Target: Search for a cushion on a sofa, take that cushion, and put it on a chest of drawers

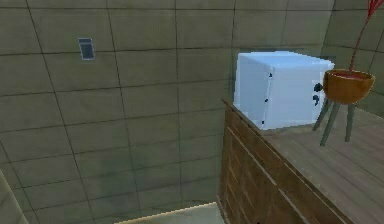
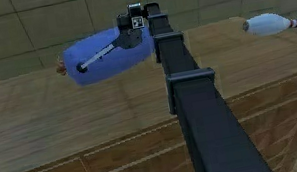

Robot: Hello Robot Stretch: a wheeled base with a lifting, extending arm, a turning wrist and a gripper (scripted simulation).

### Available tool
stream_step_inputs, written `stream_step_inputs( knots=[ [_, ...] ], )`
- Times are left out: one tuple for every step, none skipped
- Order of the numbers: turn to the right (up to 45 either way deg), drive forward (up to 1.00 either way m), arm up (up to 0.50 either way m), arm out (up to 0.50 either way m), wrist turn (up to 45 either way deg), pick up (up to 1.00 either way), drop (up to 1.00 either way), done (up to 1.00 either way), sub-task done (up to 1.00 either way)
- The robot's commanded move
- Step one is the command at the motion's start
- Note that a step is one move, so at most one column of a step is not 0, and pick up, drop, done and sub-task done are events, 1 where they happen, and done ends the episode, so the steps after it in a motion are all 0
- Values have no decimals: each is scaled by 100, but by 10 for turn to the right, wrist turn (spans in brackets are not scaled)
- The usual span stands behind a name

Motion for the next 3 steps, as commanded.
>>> stream_step_inputs(
  knots=[
    [0,0,0,0,0,0,100,0,0],
    [0,0,0,-10,0,0,0,0,0],
    [0,0,0,0,0,0,0,100,0]
  ],
)
